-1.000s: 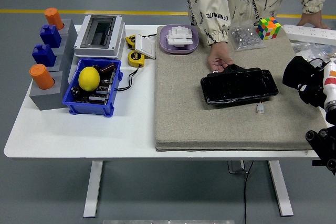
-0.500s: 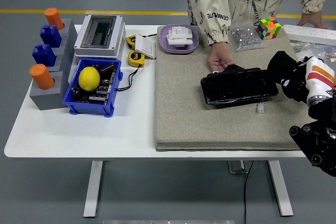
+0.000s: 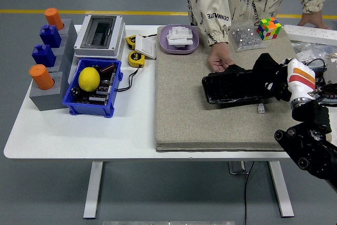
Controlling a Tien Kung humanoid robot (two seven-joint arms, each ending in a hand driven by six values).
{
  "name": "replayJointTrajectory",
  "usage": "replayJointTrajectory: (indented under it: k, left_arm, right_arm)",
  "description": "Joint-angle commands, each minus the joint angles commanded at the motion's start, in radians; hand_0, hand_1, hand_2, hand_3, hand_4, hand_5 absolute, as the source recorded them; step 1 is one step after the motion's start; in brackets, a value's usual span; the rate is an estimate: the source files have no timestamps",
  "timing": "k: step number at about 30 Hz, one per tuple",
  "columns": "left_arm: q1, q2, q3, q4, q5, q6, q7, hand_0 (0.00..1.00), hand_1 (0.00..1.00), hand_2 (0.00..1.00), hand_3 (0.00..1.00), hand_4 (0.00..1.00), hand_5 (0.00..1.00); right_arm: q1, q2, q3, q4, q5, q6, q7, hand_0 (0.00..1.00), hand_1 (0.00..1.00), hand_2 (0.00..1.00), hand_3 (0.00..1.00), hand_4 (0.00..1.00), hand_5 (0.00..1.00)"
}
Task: Pick the rag up,wipe the panel,place it on the desk
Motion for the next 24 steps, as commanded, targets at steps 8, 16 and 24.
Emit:
replayJointTrajectory:
  k: [8, 16, 24]
  left_arm:
    - [-0.002, 0.0, 0.003, 0.0, -0.001, 0.0, 0.0, 0.607, 0.642, 0.656, 0.561, 0.629, 0.443]
    - [0.0, 0.002, 0.007, 0.001, -0.001, 0.0, 0.0, 0.608, 0.642, 0.655, 0.561, 0.628, 0.442]
    - [0.002, 0.005, 0.014, 0.0, -0.002, 0.0, 0.0, 0.608, 0.642, 0.656, 0.562, 0.629, 0.443]
  right_arm:
    - [0.016, 0.018, -0.043, 0.022, -0.005, 0.001, -0.017, 0.286, 0.387, 0.419, 0.437, 0.972, 0.071]
    - [0.025, 0.033, -0.101, 0.06, -0.012, 0.004, -0.043, 0.286, 0.388, 0.419, 0.437, 0.97, 0.068]
    - [0.024, 0.052, -0.171, 0.099, -0.007, 0.006, -0.061, 0.292, 0.387, 0.418, 0.436, 0.969, 0.062]
